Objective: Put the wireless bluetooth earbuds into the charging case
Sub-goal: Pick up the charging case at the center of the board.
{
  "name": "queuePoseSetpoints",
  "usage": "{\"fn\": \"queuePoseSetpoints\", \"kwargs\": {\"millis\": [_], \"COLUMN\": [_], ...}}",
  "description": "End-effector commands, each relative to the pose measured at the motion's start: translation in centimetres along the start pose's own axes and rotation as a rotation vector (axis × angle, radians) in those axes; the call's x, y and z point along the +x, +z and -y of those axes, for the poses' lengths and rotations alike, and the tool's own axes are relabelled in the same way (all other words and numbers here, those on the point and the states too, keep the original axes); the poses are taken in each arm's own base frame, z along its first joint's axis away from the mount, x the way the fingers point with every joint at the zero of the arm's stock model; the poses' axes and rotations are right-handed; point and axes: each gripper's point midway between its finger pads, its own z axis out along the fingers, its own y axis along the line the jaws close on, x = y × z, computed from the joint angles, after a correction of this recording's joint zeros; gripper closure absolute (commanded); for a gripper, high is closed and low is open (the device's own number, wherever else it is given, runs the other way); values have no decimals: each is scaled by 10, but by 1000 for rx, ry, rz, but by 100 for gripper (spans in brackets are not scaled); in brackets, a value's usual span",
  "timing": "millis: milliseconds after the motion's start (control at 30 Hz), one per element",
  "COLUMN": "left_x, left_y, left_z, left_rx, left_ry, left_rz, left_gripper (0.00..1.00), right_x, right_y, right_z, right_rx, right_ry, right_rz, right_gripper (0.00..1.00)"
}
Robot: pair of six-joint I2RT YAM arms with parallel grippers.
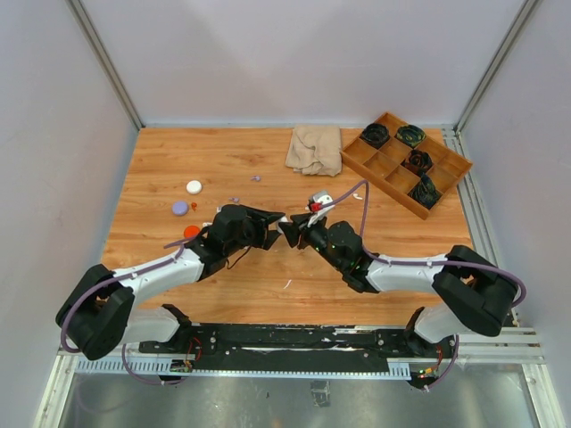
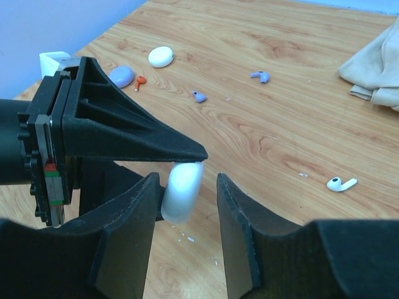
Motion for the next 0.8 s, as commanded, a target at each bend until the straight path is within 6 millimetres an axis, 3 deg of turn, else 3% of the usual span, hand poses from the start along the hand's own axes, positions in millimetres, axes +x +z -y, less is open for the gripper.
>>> {"fn": "queuePoseSetpoints", "kwargs": {"millis": [0, 167, 767], "left_x": [0, -2, -2], "left_y": [-6, -9, -15], "left_z": [9, 14, 24], "left_rx": [47, 70, 106], "left_ry": [22, 39, 84], "left_rz": [10, 26, 37], "left_gripper": [61, 58, 60], "right_x": [-20, -18, -25], "right_y": [1, 0, 5], "right_z": [-7, -4, -12], "right_rx": [8, 28, -35], "right_ry": [31, 38, 47], "right_rz": [11, -13, -42], "right_gripper": [56, 56, 59]}}
